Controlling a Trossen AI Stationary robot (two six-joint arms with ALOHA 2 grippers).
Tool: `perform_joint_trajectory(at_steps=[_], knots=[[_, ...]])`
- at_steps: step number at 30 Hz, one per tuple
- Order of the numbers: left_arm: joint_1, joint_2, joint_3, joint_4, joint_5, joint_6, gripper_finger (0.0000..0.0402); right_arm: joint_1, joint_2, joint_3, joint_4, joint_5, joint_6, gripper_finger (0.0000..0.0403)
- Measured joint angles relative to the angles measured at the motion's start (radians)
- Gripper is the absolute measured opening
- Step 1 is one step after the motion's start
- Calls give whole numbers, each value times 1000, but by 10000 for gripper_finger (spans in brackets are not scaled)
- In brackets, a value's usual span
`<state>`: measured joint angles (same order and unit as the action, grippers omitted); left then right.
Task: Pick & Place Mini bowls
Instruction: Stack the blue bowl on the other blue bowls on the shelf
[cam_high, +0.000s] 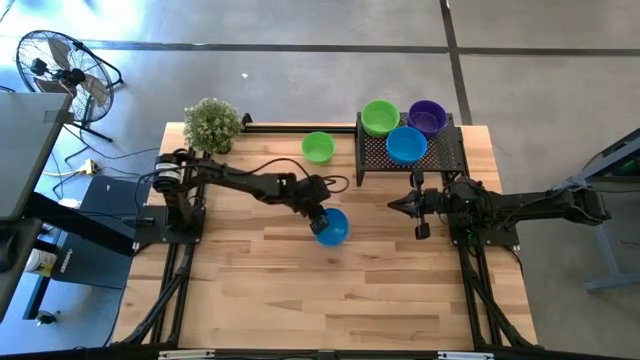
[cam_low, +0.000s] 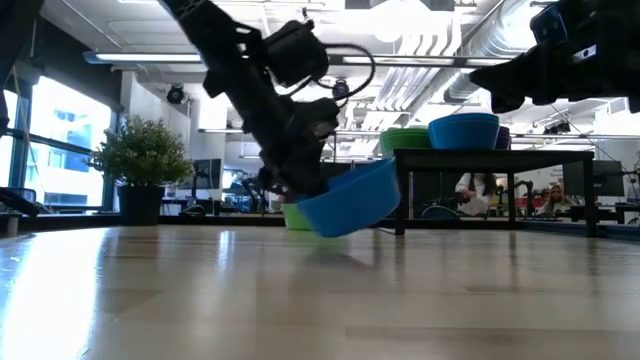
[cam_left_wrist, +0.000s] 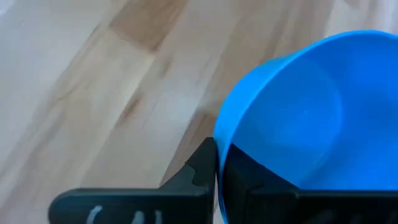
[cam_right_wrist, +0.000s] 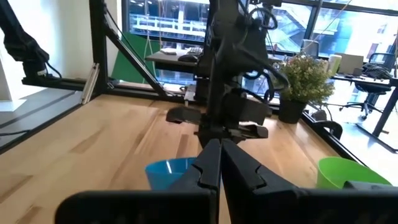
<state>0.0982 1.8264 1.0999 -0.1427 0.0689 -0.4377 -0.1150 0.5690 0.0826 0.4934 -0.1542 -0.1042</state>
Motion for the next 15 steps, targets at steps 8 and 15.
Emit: perform_joint_trajectory(at_steps=[8, 15], knots=[[0, 10, 52, 5, 29, 104, 42, 0, 14, 0, 0, 27, 0, 1], [0, 10, 60, -6, 76, 194, 100, 0, 14, 0, 0, 49, 0, 1]])
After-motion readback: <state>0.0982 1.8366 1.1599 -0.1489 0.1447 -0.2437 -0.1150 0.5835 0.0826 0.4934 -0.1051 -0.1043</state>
